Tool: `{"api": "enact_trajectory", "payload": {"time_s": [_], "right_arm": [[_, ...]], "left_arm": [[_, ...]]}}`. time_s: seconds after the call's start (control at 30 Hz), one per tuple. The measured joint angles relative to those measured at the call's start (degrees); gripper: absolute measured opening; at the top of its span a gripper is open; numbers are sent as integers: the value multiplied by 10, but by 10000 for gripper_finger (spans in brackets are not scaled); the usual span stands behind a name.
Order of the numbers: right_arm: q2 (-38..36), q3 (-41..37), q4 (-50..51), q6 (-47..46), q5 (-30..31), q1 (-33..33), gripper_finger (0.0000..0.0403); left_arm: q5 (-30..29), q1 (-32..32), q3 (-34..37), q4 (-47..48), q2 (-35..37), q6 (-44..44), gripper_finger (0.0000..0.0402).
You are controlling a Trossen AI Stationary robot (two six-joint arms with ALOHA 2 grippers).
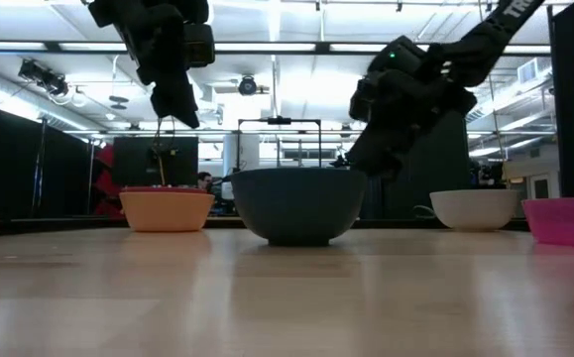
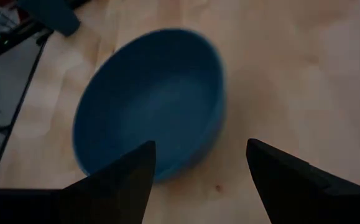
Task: Nest bowls inside each other
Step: Stack the blue bowl on top of the orange bowl
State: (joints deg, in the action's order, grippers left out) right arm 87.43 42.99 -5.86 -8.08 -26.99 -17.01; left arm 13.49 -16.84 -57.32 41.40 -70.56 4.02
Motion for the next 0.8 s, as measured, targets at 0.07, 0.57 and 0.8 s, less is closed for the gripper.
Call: {"api": "enact_trajectory", "payload": {"time_s": [0.07, 0.57, 0.8], "right_arm": [[15, 14, 10, -2, -4, 8, 240], [113, 71, 47, -22, -17, 38, 239], [126, 76, 34, -21, -1, 38, 173]], "left_arm": [[-3, 0, 0, 0, 0, -2, 189], [-13, 1, 0, 0, 0, -10, 188], [-17, 1, 0, -10, 0, -10, 184]]}}
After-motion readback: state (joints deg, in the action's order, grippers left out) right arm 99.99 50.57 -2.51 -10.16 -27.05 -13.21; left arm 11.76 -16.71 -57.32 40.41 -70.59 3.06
